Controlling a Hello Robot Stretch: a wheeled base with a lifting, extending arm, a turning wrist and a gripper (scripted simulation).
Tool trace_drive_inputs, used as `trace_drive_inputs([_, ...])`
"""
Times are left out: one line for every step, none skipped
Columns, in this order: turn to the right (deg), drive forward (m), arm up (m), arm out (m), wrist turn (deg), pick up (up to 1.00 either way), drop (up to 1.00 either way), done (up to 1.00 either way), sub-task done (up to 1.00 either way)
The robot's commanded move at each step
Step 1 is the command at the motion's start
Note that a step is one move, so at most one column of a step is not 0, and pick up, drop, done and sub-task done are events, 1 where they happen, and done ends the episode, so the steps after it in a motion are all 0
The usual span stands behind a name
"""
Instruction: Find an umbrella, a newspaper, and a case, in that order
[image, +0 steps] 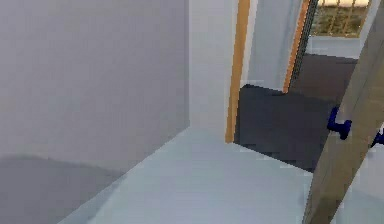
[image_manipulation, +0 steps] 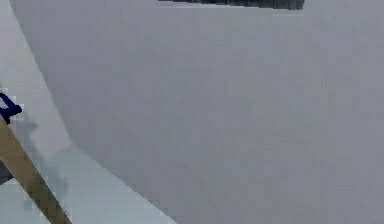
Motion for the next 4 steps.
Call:
trace_drive_inputs([0.0, 0.65, 0.0, 0.0, 0.0, 0.0, 0.0, 0.0, 0.0])
trace_drive_inputs([33.0, 0.0, 0.0, 0.0, 0.0, 0.0, 0.0, 0.0, 0.0])
trace_drive_inputs([0.0, 0.05, 0.0, 0.0, 0.0, 0.0, 0.0, 0.0, 0.0])
trace_drive_inputs([0.0, 1.0, 0.0, 0.0, 0.0, 0.0, 0.0, 0.0, 0.0])
